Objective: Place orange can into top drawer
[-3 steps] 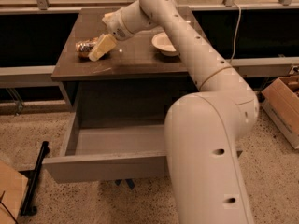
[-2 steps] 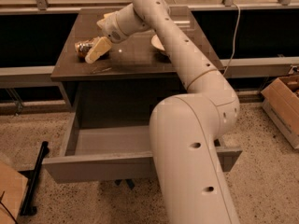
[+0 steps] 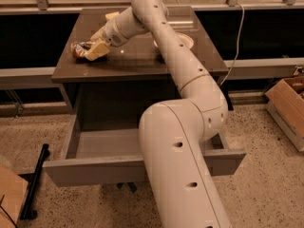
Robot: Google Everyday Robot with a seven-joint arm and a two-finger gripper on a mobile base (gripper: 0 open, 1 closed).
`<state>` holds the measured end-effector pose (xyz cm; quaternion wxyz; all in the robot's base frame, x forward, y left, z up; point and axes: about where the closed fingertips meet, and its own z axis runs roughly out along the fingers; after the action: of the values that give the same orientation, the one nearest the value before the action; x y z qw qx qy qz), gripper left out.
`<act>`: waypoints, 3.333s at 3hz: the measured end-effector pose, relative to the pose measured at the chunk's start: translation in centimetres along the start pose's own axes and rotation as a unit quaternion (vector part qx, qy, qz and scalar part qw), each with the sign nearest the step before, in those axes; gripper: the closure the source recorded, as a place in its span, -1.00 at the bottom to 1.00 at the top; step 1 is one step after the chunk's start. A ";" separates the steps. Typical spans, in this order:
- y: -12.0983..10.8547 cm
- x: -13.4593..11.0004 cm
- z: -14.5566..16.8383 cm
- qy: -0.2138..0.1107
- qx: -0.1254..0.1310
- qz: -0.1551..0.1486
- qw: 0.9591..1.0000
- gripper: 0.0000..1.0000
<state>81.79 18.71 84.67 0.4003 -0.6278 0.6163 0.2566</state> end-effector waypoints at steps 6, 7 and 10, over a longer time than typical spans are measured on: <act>15.5 -7.5 -25.7 -0.039 0.137 0.066 0.988 1.00; 17.6 -4.2 -23.4 -0.011 0.110 0.085 0.990 1.00; 21.9 2.2 -21.6 0.038 0.074 0.151 0.985 1.00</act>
Offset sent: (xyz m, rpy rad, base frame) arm -0.0528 -0.0616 0.0674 0.0009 -0.0817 -0.0819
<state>56.86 1.53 90.59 0.3790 -0.5054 0.7359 0.2438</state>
